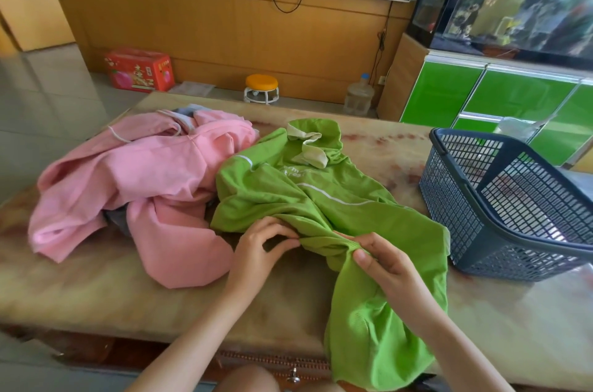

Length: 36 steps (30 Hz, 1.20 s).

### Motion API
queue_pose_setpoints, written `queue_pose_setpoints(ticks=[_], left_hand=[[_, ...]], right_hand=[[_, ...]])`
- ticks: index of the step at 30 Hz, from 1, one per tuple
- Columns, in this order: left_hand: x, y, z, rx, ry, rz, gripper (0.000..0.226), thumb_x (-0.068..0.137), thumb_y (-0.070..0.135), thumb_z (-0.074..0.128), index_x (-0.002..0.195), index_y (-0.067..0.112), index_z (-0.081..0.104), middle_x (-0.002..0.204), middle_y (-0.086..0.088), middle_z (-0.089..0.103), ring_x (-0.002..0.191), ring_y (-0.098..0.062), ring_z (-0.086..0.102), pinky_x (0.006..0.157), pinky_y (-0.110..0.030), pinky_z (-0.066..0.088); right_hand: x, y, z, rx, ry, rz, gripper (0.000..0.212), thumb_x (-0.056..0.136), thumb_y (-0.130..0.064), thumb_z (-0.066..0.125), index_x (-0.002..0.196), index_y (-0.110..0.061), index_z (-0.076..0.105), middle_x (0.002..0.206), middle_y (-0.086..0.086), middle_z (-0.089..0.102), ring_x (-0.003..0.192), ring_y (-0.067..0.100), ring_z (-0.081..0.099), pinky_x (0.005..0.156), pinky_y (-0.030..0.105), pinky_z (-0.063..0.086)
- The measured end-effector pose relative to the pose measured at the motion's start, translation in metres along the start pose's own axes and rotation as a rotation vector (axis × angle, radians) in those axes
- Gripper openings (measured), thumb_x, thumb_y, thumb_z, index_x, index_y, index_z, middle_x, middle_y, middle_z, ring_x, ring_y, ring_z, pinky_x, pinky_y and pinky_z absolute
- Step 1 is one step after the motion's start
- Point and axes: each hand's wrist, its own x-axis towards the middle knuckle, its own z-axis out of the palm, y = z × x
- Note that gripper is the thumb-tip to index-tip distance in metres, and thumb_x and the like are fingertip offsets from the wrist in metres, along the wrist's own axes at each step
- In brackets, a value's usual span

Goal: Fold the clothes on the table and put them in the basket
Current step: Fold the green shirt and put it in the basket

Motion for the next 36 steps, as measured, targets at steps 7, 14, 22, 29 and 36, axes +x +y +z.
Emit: queue_pose_setpoints(ticks=[7, 14, 22, 29, 36], left_hand=[[-0.004, -0.001, 0.008, 0.032, -0.007, 0.015, 0.039, 0.067, 0.047, 0.073, 0.100, 0.028, 0.064, 0.101, 0.021, 0.066, 0.101, 0.002, 0.059, 0.092, -0.013, 0.041], [0.012, -0.008, 0.009, 0.160, -0.014, 0.113, 0.018, 0.074, 0.044, 0.066, 0.080, 0.027, 0.067, 0.085, 0.023, 0.058, 0.088, -0.005, 0.054, 0.082, -0.029, 0.044], [0.015, 0.005, -0.027, 0.012, -0.167, 0.049, 0.028, 0.076, 0.063, 0.059, 0.083, 0.036, 0.061, 0.101, 0.017, 0.064, 0.099, -0.001, 0.059, 0.089, -0.011, 0.040], [0.007, 0.033, -0.052, 0.051, -0.154, 0.120, 0.029, 0.085, 0.055, 0.054, 0.084, 0.026, 0.057, 0.089, 0.014, 0.060, 0.085, 0.000, 0.058, 0.075, -0.004, 0.039], [-0.003, 0.061, -0.095, 0.057, -0.309, -0.011, 0.029, 0.075, 0.063, 0.060, 0.084, 0.035, 0.063, 0.076, 0.007, 0.065, 0.071, -0.012, 0.060, 0.067, -0.022, 0.044]], right_hand=[[0.003, 0.008, -0.002, 0.043, 0.018, 0.005, 0.017, 0.089, -0.018, 0.054, 0.095, -0.006, 0.064, 0.096, -0.006, 0.072, 0.092, 0.003, 0.064, 0.078, 0.016, 0.047], [0.003, 0.010, 0.000, 0.051, -0.002, 0.003, 0.015, 0.088, -0.018, 0.054, 0.093, -0.008, 0.064, 0.084, -0.009, 0.070, 0.079, 0.001, 0.063, 0.070, 0.016, 0.048], [0.006, 0.017, -0.004, -0.010, 0.013, 0.076, 0.023, 0.089, -0.026, 0.058, 0.098, -0.007, 0.066, 0.104, -0.009, 0.072, 0.094, 0.009, 0.067, 0.078, 0.023, 0.052], [0.007, 0.009, 0.003, -0.100, -0.035, 0.074, 0.021, 0.086, -0.031, 0.057, 0.101, -0.023, 0.069, 0.122, -0.015, 0.064, 0.109, 0.006, 0.062, 0.090, 0.026, 0.048], [0.010, -0.001, 0.017, -0.173, -0.137, 0.036, 0.025, 0.084, -0.032, 0.059, 0.101, -0.015, 0.067, 0.123, -0.019, 0.063, 0.117, 0.002, 0.056, 0.097, 0.024, 0.045]])
